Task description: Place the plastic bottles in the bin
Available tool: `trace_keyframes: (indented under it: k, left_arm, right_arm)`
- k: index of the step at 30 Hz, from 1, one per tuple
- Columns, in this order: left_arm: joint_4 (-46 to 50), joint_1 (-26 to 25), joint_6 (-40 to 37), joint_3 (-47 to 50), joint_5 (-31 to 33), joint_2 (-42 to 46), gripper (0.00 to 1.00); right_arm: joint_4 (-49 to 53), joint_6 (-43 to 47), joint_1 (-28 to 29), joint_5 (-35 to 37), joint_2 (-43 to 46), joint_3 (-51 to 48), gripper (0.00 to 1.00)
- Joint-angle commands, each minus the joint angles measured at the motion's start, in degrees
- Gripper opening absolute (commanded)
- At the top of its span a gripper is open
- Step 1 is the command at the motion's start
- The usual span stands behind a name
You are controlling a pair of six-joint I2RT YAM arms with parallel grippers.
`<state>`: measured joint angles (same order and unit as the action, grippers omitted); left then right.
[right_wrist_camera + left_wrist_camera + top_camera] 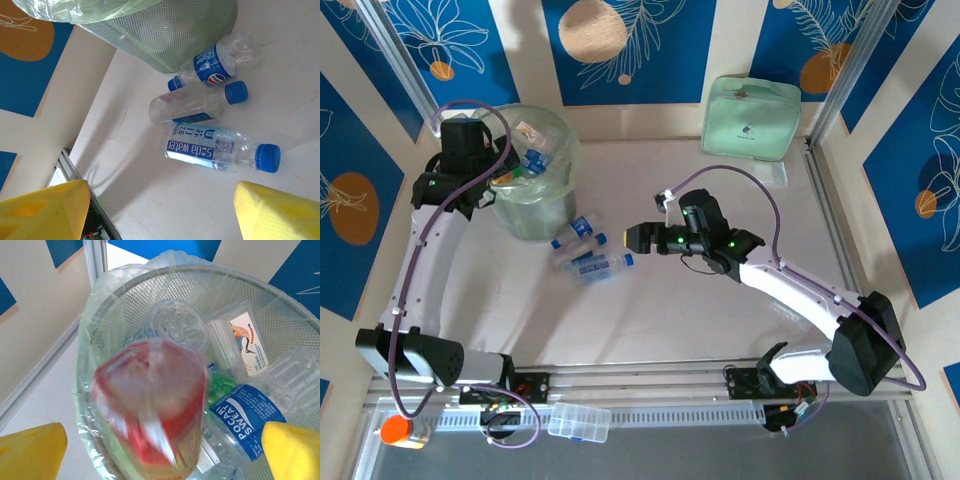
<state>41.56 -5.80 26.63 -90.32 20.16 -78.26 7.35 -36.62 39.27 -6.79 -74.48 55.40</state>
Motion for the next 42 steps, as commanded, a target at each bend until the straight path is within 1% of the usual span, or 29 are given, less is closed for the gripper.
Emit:
trace_keyframes:
  k: [1, 4, 7, 10, 12, 15, 18, 20, 22, 27, 30, 31, 33, 34, 36, 38, 40, 41, 42]
  left_arm:
    - [0.1, 0.0, -1.4, -3.4, 1.9, 0.2, 0.99]
    - [-0.4, 0.0, -2.9, -5.6, 4.4, 0.6, 0.99]
    - [-0.8, 0.4, -4.2, -7.6, 6.1, -0.1, 0.92]
    - [-0.6, 1.1, -4.4, -8.8, 3.4, -2.6, 0.82]
    - [-0.4, 1.3, -4.0, -9.1, -0.4, -4.7, 0.7]
    - [-0.9, 1.4, -2.7, -7.7, -3.4, -6.4, 0.54]
    - [-1.8, 1.7, -1.4, -4.2, -4.9, -6.7, 0.52]
    - [-2.9, 1.9, -0.7, -1.5, -5.7, -6.1, 0.52]
    - [-3.5, 1.9, -0.6, 0.0, -6.7, -5.3, 0.55]
    - [-3.3, 2.0, -1.7, -0.5, -8.8, -2.9, 0.72]
    - [-3.1, 1.9, -2.0, -1.6, -9.5, 0.3, 0.84]
    - [-2.7, 1.9, -1.7, -2.1, -9.9, 1.6, 0.88]
    - [-1.7, 1.8, -0.1, -2.2, -10.8, 3.8, 1.0]
    - [-1.8, 1.7, 1.0, -1.3, -12.6, 5.2, 0.99]
    - [-5.9, 1.3, 3.9, 4.1, -17.6, 9.5, 0.99]
    - [-18.5, 1.3, 8.6, 16.3, -28.2, 17.0, 0.99]
    - [-31.2, 1.3, 14.6, 27.7, -36.2, 23.6, 0.99]
    - [-31.5, 0.8, 17.4, 29.9, -37.0, 25.2, 0.99]
    - [-27.9, 0.3, 17.7, 29.9, -36.6, 25.5, 0.99]
  right_arm:
    - [0.6, 1.0, 0.5, 0.2, -0.3, 2.1, 0.76]
    - [0.7, 1.0, 0.7, 0.3, -0.4, 2.0, 0.76]
    - [0.7, 1.0, 1.0, 0.4, -0.5, 1.9, 0.76]
    - [0.6, 1.0, 1.0, 0.6, -0.6, 1.8, 0.76]
    - [0.8, 1.2, 1.0, 0.7, -0.7, 1.8, 0.76]
    - [1.3, 1.6, 1.0, 1.2, -0.5, 1.7, 0.76]
    - [2.0, 1.6, 0.9, 1.3, -0.5, 1.6, 0.76]
    - [2.7, 1.4, 0.7, 0.6, -0.9, 2.0, 0.76]
    - [3.7, 0.8, 0.6, -0.1, -1.7, 2.5, 0.76]
    - [5.5, -3.0, 0.3, -2.0, -4.2, 4.1, 0.76]
    - [4.7, -11.5, -1.1, -3.3, -5.4, 3.5, 0.76]
    - [3.2, -15.2, -2.0, -5.1, -6.2, 2.7, 0.76]
    - [-0.2, -22.2, -3.1, -8.0, -7.7, 1.1, 0.76]
    - [-1.8, -25.9, -3.3, -8.6, -8.6, 0.2, 0.76]
    - [-5.3, -31.7, -3.6, -9.9, -10.3, -1.3, 0.74]
    - [-7.1, -36.9, -3.8, -9.9, -12.2, -2.2, 0.74]
    - [-7.9, -41.3, -4.0, -9.2, -13.8, -3.0, 0.73]
    - [-8.9, -43.2, -4.0, -8.7, -14.6, -3.4, 0.72]
    - [-9.4, -44.6, -3.9, -8.2, -15.3, -3.7, 0.72]
